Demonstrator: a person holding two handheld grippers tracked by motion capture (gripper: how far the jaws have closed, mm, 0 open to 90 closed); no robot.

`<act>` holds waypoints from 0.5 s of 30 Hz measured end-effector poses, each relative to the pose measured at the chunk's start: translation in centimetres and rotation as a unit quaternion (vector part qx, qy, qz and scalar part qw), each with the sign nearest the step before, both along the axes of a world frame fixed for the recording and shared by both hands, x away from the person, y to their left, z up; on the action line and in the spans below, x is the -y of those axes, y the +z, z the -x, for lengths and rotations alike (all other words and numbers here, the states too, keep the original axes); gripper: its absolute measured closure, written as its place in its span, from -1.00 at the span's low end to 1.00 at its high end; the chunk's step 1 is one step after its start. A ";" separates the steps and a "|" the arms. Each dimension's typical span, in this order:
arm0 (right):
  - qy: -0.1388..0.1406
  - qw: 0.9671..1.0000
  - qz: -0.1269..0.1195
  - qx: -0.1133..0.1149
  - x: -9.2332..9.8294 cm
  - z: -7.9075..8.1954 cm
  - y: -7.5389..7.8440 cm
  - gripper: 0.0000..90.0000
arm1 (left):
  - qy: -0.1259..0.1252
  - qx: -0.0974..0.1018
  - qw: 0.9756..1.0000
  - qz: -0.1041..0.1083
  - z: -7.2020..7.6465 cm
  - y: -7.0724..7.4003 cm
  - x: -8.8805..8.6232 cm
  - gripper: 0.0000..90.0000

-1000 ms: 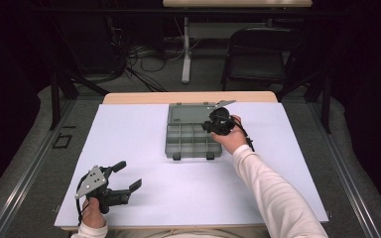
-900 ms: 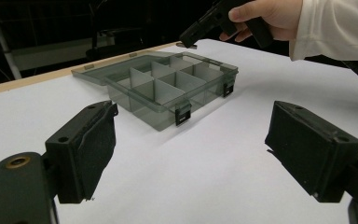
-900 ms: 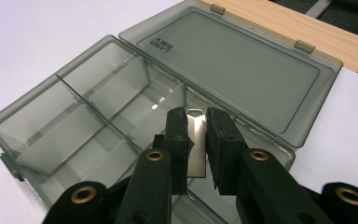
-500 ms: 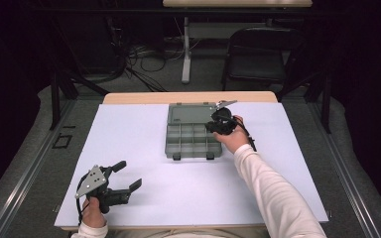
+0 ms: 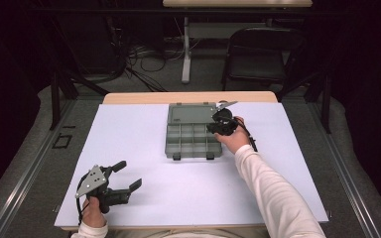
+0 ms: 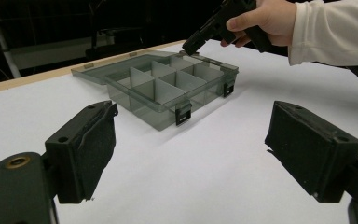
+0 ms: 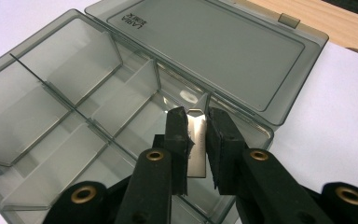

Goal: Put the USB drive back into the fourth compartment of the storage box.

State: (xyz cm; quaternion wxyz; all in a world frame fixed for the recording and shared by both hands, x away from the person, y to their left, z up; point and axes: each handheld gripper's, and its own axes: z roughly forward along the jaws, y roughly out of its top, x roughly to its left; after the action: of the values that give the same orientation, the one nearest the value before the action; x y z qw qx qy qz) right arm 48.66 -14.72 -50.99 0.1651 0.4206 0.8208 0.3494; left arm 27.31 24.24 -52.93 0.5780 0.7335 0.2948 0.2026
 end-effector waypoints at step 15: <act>-0.003 1.000 0.007 -0.008 0.2 -0.2 -0.8 0.76 | 0.000 0.002 1.000 0.001 0.0 0.0 0.0 -0.65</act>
State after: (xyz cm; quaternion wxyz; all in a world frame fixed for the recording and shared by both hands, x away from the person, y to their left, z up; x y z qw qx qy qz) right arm 48.85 -14.90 -51.76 0.1626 0.4247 0.8231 0.3400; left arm 27.27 24.24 -52.93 0.5793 0.7326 0.2934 0.2037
